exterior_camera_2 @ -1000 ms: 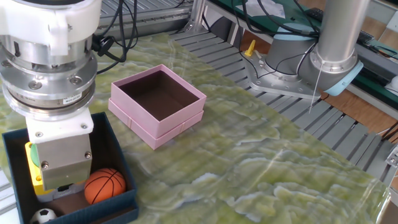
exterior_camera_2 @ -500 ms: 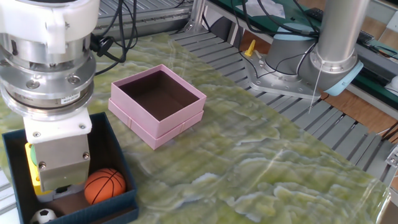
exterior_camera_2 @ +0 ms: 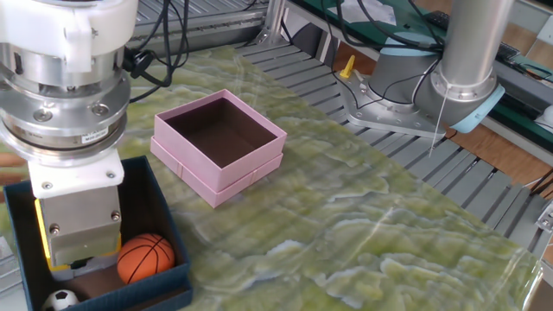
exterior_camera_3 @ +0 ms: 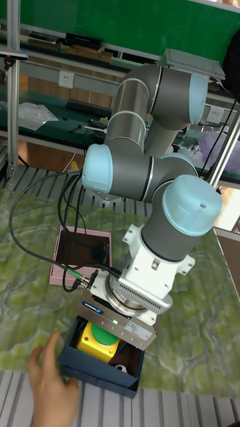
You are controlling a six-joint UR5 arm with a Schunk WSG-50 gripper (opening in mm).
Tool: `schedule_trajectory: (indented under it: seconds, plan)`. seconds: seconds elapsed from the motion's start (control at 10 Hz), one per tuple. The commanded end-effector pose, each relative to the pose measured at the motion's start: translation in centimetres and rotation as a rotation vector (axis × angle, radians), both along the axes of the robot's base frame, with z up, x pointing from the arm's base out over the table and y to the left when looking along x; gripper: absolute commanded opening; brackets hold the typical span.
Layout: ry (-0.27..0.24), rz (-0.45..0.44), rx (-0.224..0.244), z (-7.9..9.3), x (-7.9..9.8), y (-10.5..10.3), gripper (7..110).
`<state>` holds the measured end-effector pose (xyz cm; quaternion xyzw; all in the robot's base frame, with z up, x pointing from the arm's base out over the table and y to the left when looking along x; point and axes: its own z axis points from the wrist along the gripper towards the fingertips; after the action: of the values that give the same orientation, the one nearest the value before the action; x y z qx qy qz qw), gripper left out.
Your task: Move an object from one box to another
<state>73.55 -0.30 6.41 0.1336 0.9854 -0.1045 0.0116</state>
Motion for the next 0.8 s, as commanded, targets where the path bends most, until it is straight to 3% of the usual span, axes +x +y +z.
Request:
schedule_trajectory:
  seconds: [0.0, 0.2, 0.7]
  plan:
    - [-0.023, 0.027, -0.001, 0.21, 0.77, -0.16, 7]
    - [-0.02, 0.057, -0.039, 0.48, 0.91, -1.11, 7]
    - [-0.015, 0.078, -0.036, 0.48, 0.71, -0.98, 7]
